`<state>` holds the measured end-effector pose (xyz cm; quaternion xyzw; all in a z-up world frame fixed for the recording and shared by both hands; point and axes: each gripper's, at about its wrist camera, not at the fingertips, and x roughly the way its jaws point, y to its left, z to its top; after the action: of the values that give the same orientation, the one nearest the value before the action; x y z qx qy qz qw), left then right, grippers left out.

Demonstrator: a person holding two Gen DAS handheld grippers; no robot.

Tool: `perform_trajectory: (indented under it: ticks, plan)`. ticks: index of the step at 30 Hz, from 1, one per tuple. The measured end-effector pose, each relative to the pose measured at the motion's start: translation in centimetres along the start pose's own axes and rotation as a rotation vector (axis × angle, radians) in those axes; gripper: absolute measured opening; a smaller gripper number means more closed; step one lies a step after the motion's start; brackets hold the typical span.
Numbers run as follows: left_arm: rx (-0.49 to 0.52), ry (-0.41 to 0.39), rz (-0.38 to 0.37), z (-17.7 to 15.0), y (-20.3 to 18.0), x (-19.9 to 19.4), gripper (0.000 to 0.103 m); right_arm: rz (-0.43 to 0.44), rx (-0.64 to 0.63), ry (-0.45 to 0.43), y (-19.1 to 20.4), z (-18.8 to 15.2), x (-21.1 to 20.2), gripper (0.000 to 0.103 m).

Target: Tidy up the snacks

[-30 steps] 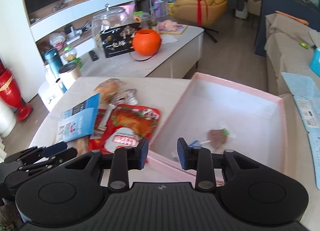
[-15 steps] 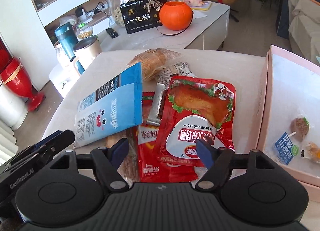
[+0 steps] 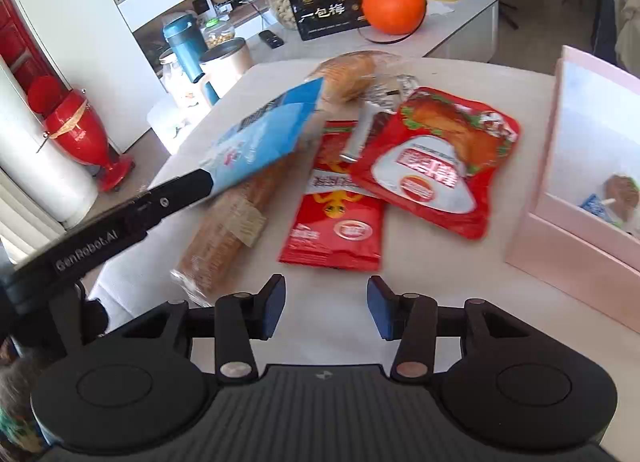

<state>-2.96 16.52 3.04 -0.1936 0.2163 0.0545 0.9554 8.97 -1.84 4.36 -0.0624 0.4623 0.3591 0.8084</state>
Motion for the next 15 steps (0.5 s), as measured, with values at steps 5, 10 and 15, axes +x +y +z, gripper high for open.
perform_trajectory:
  ticks: [5,10,15]
  plan:
    - [0.172,0.096,-0.135,2.5,-6.3,2.8,0.043,-0.143,-0.049,-0.098,-3.4,-3.0,-2.9,0.054]
    - [0.235,0.175,-0.127,6.2,-10.1,10.9,0.043,-0.162,0.017,-0.16,-6.4,-5.2,-3.6,0.056]
    - [0.351,0.27,-0.027,6.8,-12.7,19.6,0.043,-0.16,-0.007,-0.245,-6.1,-6.7,-3.4,0.069]
